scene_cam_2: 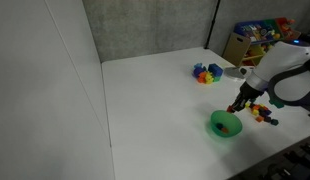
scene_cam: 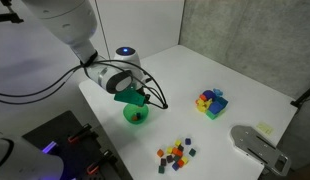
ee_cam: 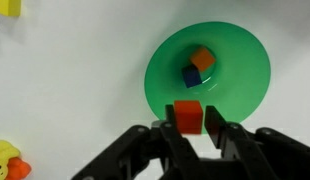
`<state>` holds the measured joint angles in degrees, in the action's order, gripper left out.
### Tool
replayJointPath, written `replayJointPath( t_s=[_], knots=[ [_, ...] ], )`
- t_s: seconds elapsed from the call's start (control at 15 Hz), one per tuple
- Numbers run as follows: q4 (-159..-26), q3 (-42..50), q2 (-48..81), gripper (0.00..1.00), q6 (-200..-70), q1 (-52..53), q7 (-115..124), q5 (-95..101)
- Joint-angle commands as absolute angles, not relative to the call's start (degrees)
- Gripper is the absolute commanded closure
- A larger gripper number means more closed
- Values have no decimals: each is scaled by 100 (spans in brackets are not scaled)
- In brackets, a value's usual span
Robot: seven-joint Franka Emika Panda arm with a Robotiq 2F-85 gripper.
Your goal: Pick up a small red block and put it in the green bowl
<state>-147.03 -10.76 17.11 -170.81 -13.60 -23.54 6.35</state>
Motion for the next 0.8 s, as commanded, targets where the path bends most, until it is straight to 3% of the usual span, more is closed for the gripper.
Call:
replayJointPath(
  t_s=[0.0,0.27,0.73],
  knots=[
    [-14908,-1142,1297,32,-16707,-1357,-2338,248],
    [-14996,-800,811,1,-16161,-1158,-2104,70],
    [-14964,187,-688,0,-13941,-727,-350,885]
  ],
)
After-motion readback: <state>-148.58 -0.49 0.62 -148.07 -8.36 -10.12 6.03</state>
